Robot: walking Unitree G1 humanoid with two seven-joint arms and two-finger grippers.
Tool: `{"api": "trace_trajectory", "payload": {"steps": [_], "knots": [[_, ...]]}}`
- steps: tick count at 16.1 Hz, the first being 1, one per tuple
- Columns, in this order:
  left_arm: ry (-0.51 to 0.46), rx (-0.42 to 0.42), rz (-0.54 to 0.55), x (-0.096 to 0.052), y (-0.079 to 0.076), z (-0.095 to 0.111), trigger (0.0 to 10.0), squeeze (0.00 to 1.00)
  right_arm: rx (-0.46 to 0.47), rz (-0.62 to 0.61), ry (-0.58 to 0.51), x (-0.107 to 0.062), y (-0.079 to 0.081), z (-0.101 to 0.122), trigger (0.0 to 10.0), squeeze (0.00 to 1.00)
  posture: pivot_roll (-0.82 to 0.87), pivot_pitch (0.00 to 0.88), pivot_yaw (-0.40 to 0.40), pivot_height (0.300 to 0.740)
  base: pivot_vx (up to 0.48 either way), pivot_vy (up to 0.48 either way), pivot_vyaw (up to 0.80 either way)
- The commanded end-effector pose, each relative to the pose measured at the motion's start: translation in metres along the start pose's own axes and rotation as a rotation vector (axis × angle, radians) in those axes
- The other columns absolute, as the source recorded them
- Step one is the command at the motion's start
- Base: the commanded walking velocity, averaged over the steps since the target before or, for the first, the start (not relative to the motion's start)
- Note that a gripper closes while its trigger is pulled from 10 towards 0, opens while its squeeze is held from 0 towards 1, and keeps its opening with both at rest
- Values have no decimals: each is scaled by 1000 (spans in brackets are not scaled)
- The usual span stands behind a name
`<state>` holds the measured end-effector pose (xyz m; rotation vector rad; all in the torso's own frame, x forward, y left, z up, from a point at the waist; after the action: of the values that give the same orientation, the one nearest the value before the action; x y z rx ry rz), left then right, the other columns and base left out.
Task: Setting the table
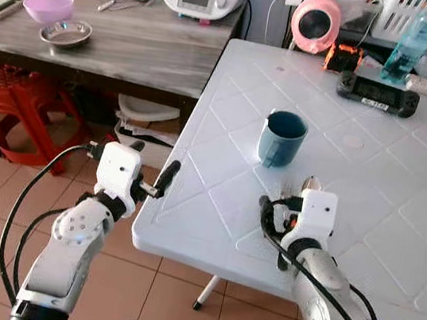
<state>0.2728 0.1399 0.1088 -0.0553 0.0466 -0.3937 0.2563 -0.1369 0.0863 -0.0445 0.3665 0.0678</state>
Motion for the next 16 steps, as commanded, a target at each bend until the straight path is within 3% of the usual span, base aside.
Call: {"api": "trace_trajectory", "payload": {"steps": [1, 4, 5, 7, 9, 16], "knots": [[7, 11, 1, 2, 0, 0, 10000, 0, 6, 12, 14, 2, 2, 1, 10000, 0, -52, 0, 39, 740, 0, 0, 0], [11, 11, 3, 2, -1, 0, 10000, 0, 7, 19, 45, 6, 2, 0, 10000, 0, -50, 0, 38, 740, 0, 0, 0], [11, 11, 2, 2, -1, 0, 10000, 0, -2, 20, 64, 6, 3, -1, 8941, 0, -52, 0, 38, 740, 0, 0, 0], [13, 11, 2, 3, -1, -1, 10000, 0, -1, 20, 76, 7, 3, -2, 3490, 0, -52, 0, 38, 740, 0, 0, 0], [16, 11, 0, 3, -2, -1, 10000, 0, -10, 16, 131, 8, 3, -8, 0, 0, -52, 0, 38, 740, 0, 0, 0], [24, 11, -7, 3, -2, -2, 10000, 0, 7, 30, 195, 11, 3, -11, 0, 0, -51, 0, 36, 740, 0, 0, 0]]}}
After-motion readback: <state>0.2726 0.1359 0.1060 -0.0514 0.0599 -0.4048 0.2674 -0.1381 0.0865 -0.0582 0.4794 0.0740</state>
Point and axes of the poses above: a point about 5 cm out from each wrist's last joint towards the gripper, its own x axis pointing out of the wrist towards the gripper, its own z axis along the axis of the wrist's last joint, y = z × x, the point moved 1 cm from there along x, pointing out of the wrist towards the gripper, and after that the axes turned 7 degrees about -x, right-handed, at the moved point
